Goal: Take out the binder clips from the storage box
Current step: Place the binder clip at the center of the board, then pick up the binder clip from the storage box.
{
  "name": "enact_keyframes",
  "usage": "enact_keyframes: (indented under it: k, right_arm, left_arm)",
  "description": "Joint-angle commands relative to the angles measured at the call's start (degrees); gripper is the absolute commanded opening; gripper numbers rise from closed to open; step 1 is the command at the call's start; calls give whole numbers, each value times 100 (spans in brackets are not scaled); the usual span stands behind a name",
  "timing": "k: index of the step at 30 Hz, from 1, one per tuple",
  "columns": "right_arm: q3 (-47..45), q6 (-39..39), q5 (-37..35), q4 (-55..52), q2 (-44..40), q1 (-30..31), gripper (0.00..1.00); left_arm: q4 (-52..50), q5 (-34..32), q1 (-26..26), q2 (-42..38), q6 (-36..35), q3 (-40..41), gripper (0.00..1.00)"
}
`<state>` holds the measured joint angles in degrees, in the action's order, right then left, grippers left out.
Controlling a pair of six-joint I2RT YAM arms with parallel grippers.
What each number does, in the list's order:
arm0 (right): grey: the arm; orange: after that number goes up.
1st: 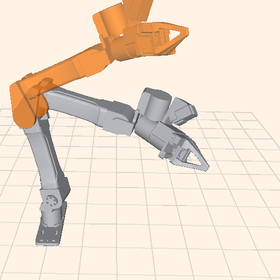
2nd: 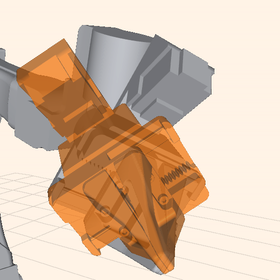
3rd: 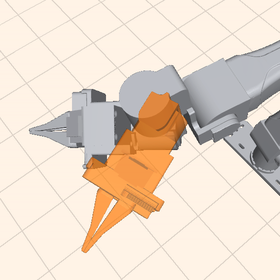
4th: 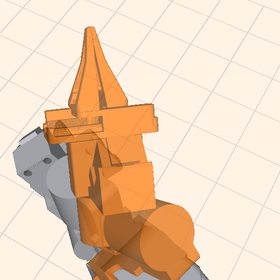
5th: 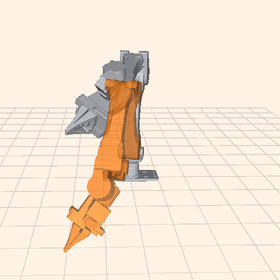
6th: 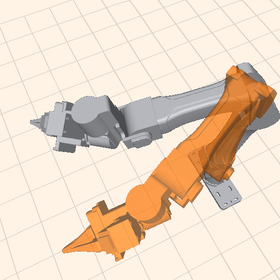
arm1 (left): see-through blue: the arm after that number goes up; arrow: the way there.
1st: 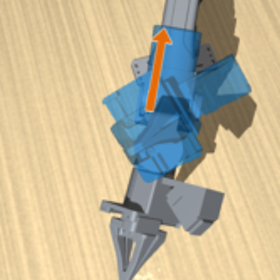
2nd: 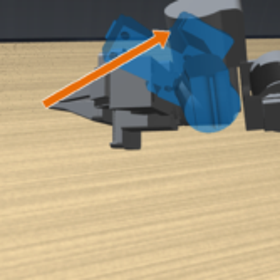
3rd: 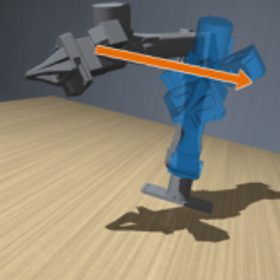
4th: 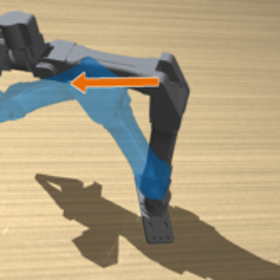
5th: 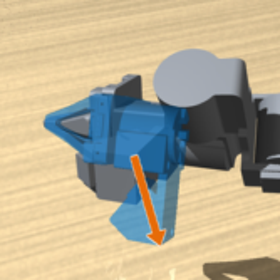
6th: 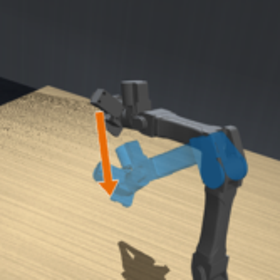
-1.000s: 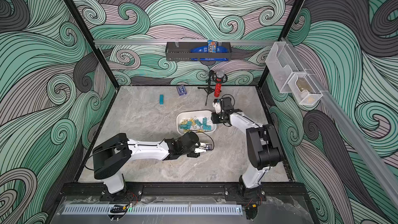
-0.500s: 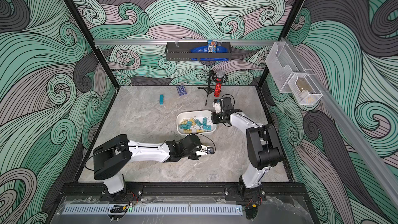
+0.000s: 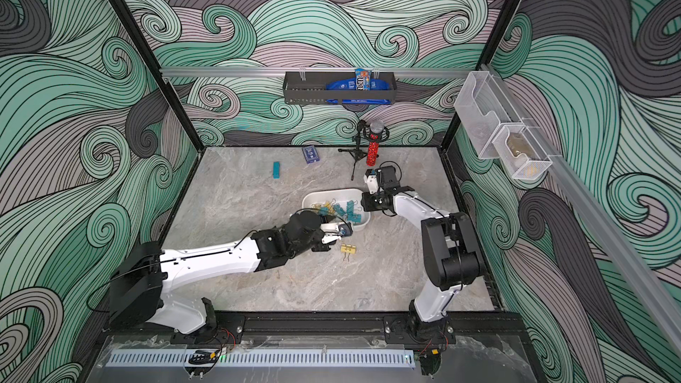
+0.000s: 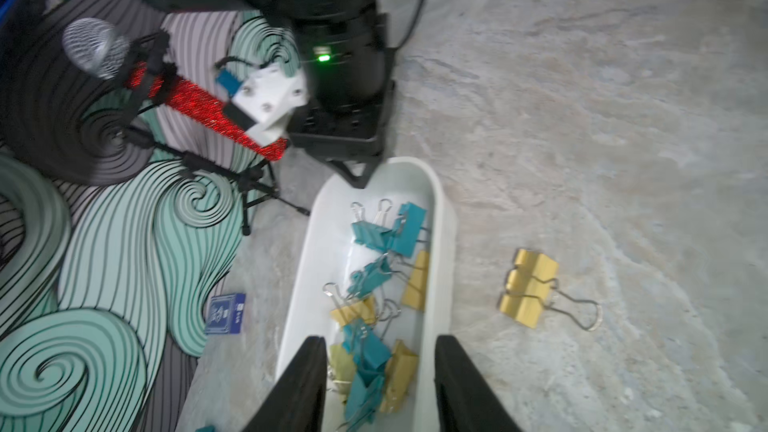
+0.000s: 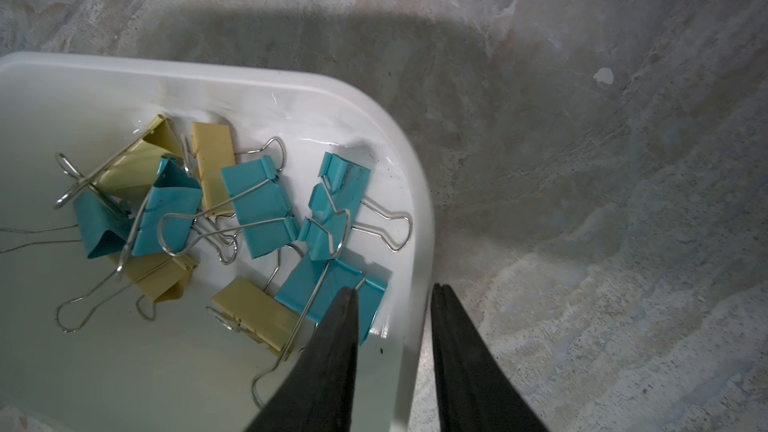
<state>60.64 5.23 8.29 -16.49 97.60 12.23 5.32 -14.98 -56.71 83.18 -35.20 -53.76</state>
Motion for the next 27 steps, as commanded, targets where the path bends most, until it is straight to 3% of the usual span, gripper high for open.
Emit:
enact_keyframes:
  k: [1,9,17,27]
  right_arm:
    - [35,-35,129,-86,64,-14,32]
    - [27,-28,167,-91,35,-5,33]
    - [18,-40,185,-89,44,18,33]
    - [18,-48,197,-86,68,22,33]
  left_arm:
    - [-168,154,469,112,423,-89,50]
    - [-794,774,1062,1252,582,-1054,50]
    - [-1257,325,1221,2057,736,-1792,50]
    - [-2101,-33,1338,2900,1048,-2616,42]
